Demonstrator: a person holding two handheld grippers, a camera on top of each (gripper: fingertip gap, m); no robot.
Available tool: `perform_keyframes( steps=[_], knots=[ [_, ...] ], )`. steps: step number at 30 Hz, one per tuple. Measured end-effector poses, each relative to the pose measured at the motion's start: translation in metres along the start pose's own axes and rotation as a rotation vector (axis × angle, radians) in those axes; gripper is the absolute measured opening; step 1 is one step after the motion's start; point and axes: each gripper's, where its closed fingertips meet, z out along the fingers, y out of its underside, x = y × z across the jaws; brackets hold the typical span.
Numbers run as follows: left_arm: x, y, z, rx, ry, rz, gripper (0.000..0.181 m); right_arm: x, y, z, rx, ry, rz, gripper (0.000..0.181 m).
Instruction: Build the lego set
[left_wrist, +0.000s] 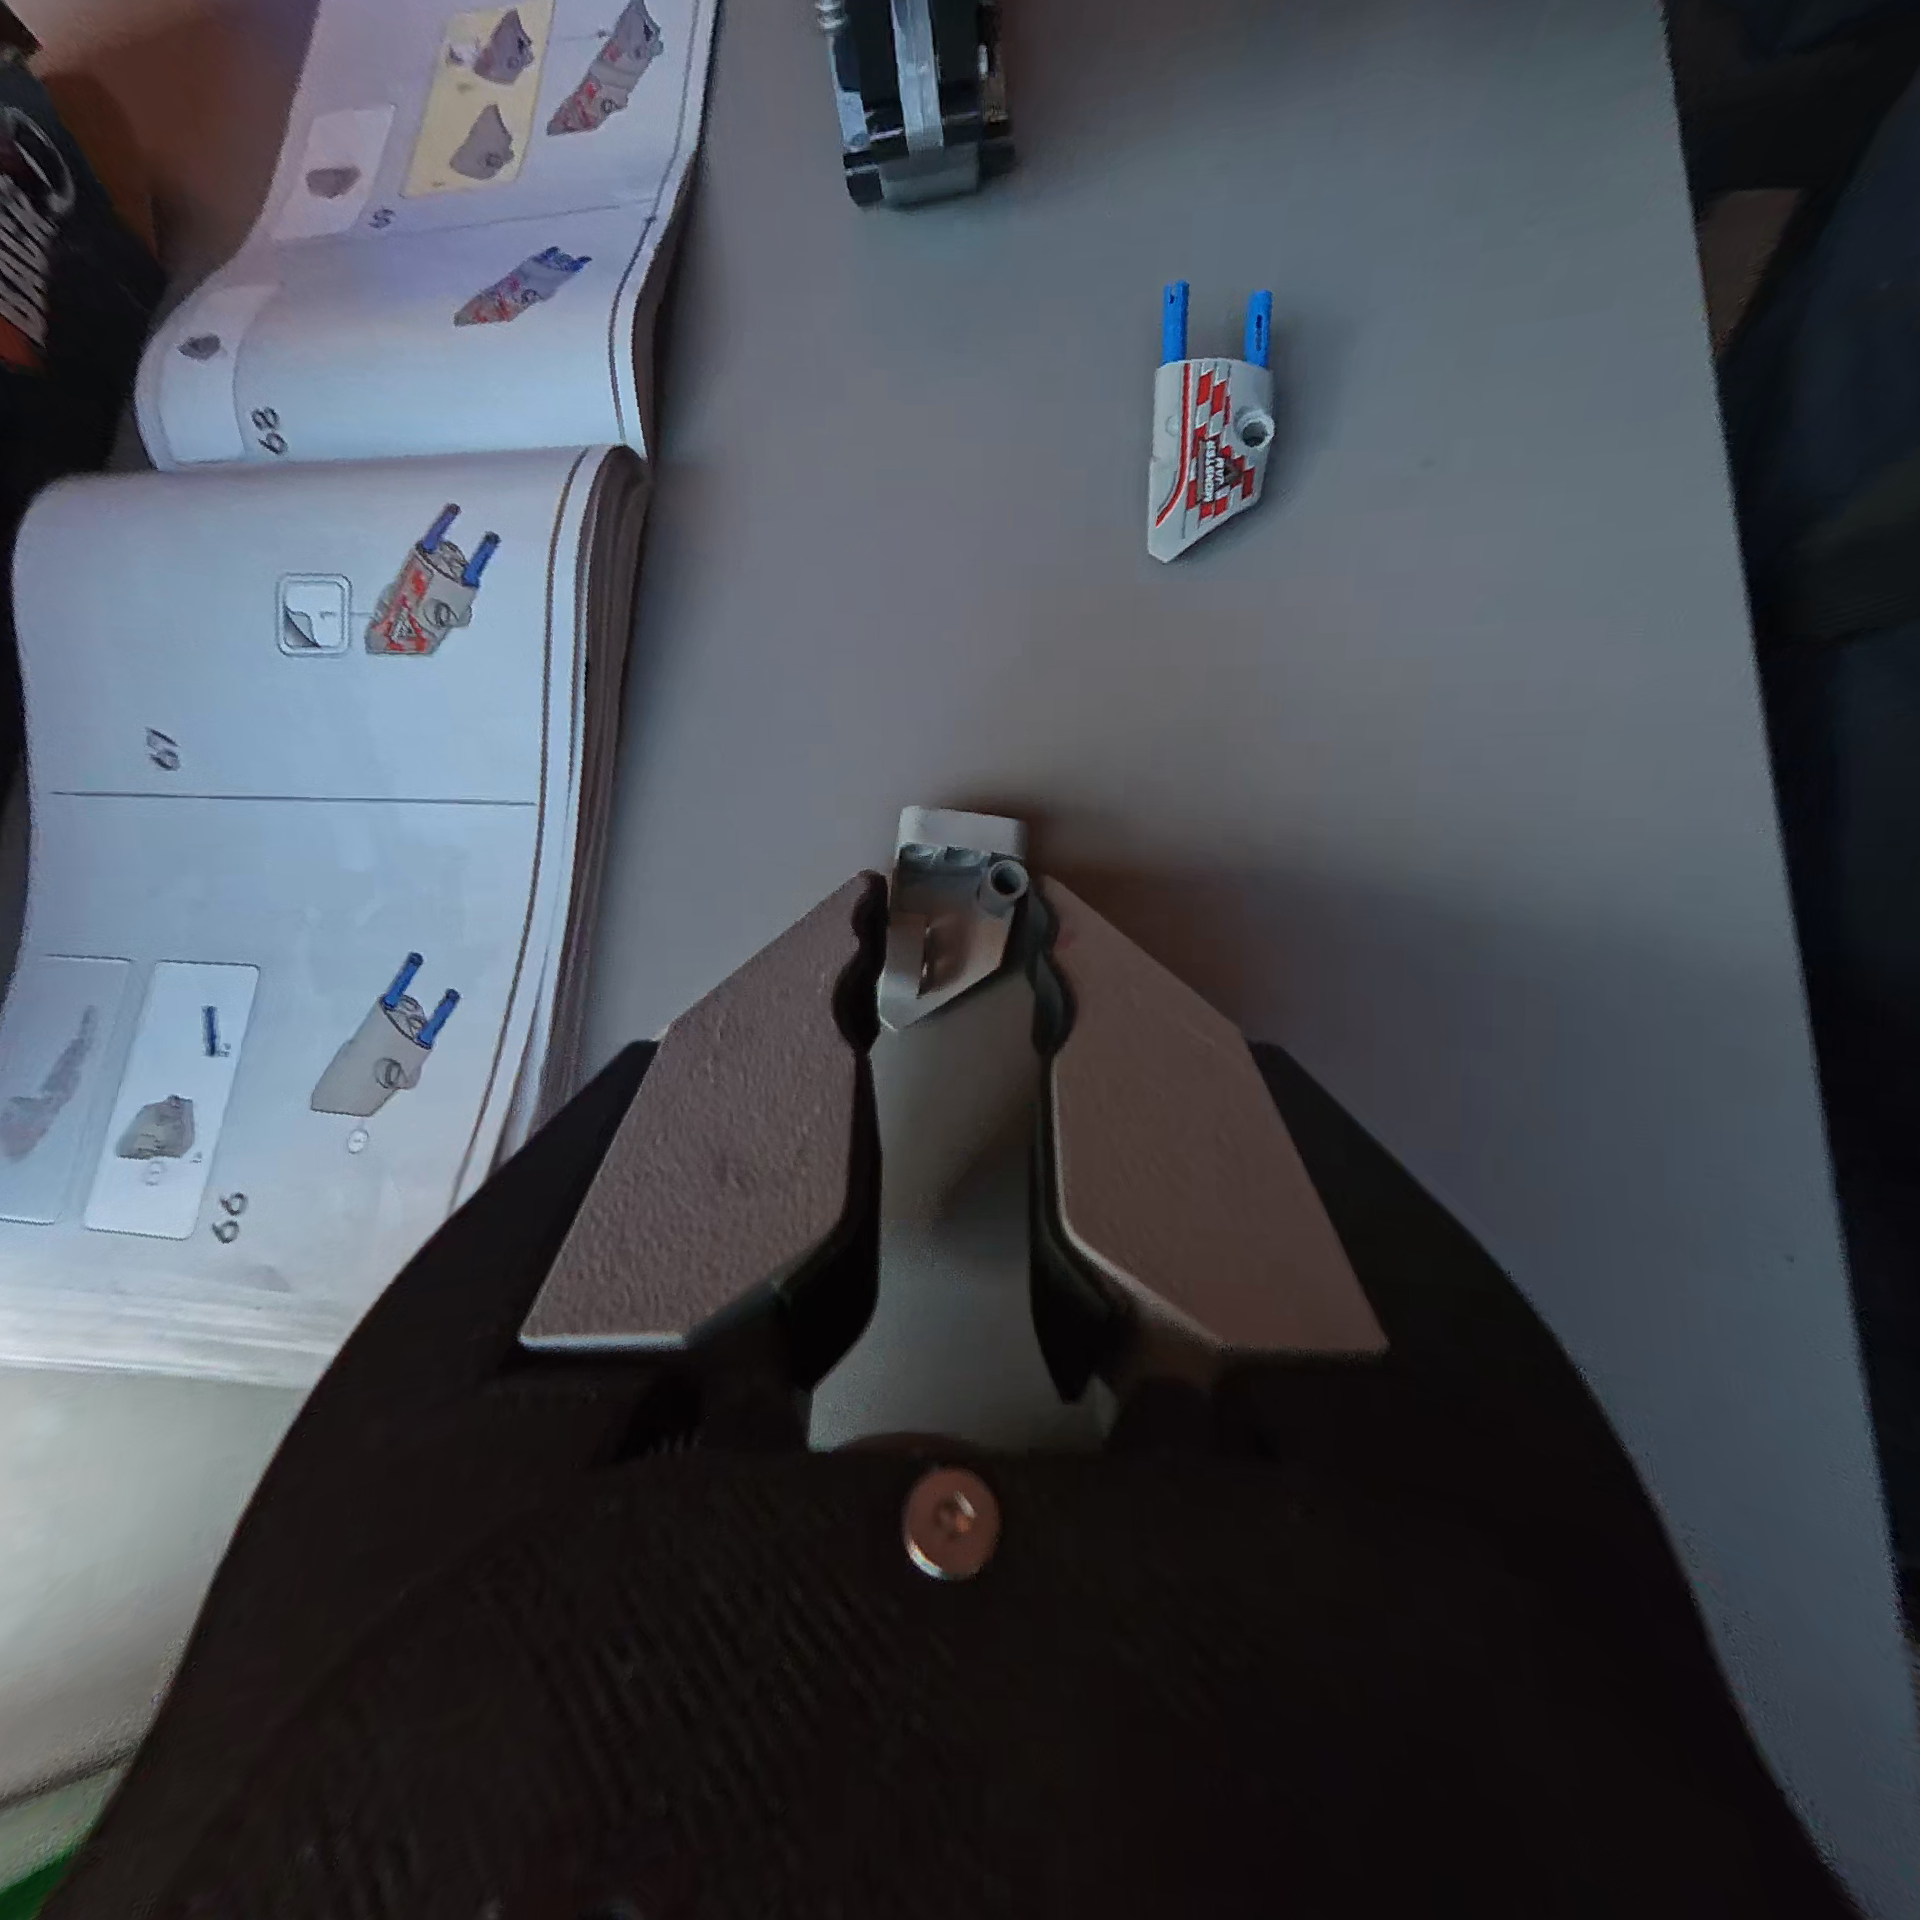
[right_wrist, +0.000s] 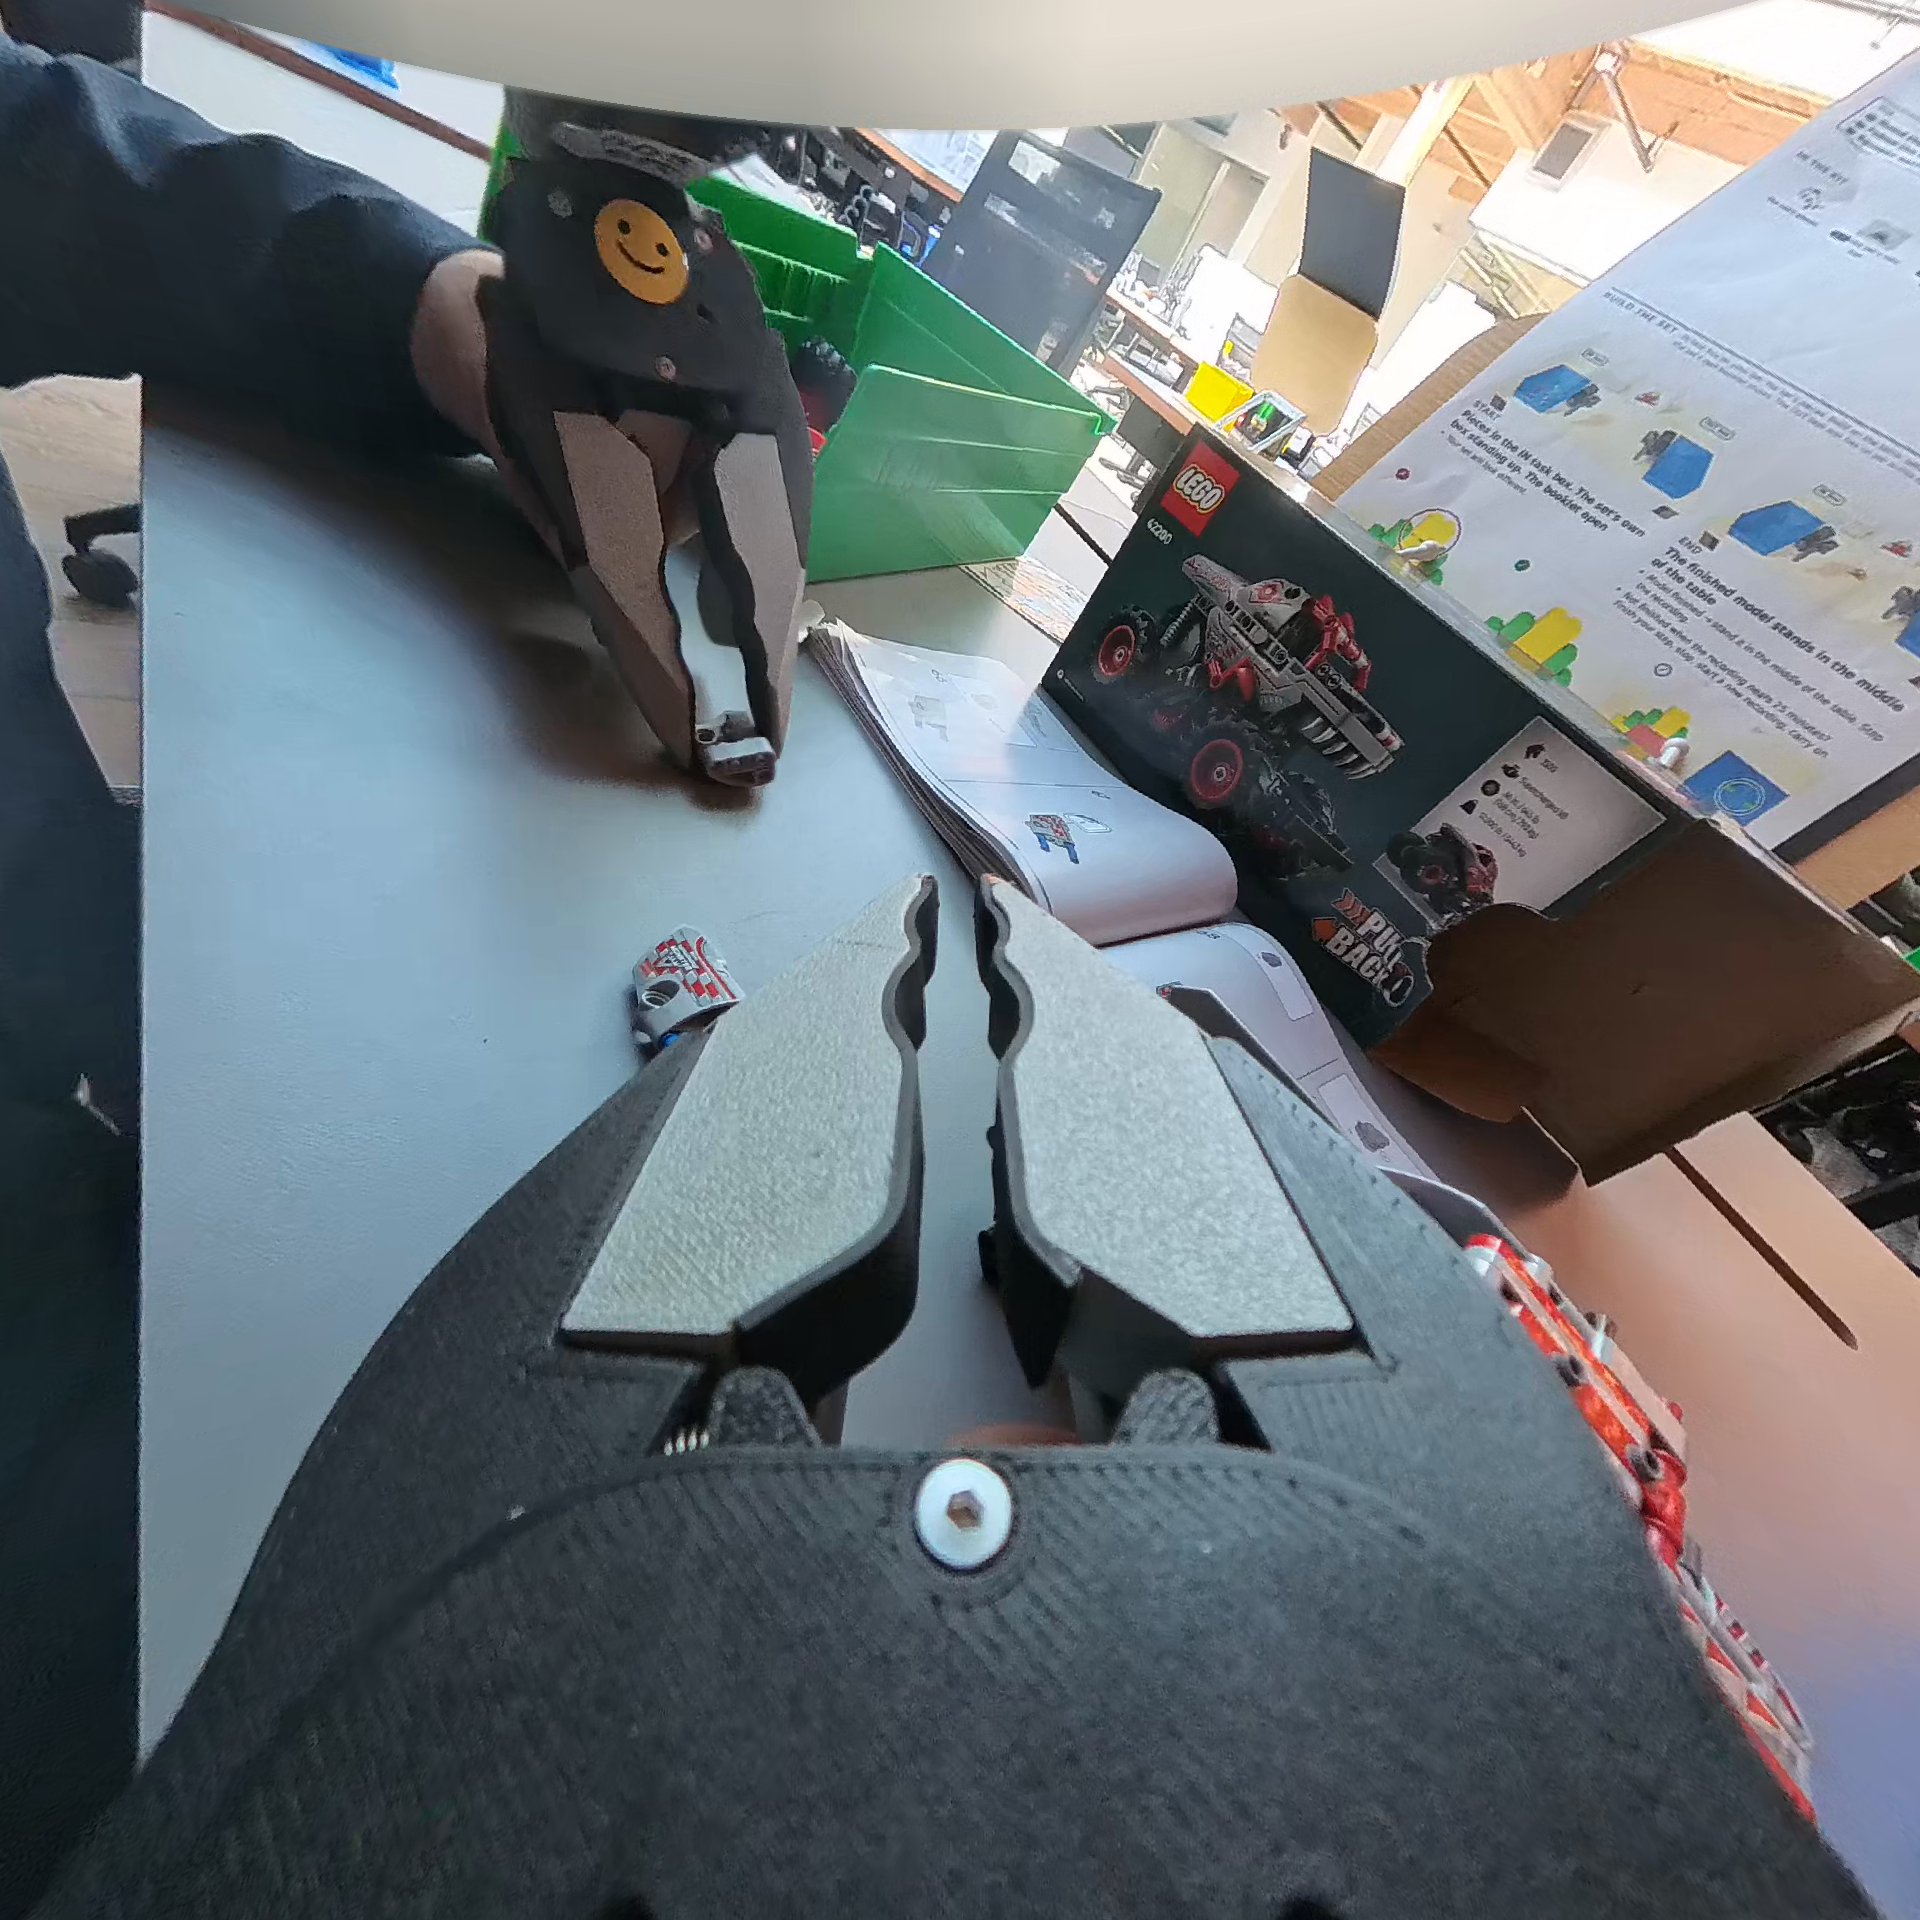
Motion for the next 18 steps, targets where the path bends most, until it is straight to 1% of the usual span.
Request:
perform_keyframes(
  steps=[3, 5, 7, 10, 14, 16, 18],
  knots=[
    [-0.007, -0.006, 0.003, -0.002, -0.124, 0.125, 0.023, -0.004, -0.002, 0.001, 0.005, -0.018, 0.005, 0.003],
    [-0.009, -0.017, 0.003, 0.028, -0.197, 0.199, 0.023, -0.013, -0.004, 0.005, 0.009, -0.08, 0.047, 0.003],
    [-0.004, -0.032, 0.004, 0.082, -0.204, 0.207, 0.023, -0.02, -0.006, 0.01, -0.002, -0.126, 0.084, 0.006],
    [0.002, -0.059, -0.001, 0.185, -0.228, 0.22, 0.023, -0.027, -0.017, 0.018, 0.016, -0.156, 0.094, 0.011],
    [0.013, -0.095, -0.017, 0.334, -0.291, 0.326, 0.023, -0.025, -0.026, 0.031, 0.011, -0.227, 0.273, 0.017],
    [0.013, -0.103, -0.026, 0.354, -0.369, 0.427, 0.024, -0.027, -0.032, 0.034, 0.019, -0.299, 0.392, 0.027],
    [0.017, -0.109, -0.032, 0.352, -0.432, 0.562, 0.023, -0.031, -0.034, 0.037, -0.001, -0.372, 0.487, 0.033]
  ],
)
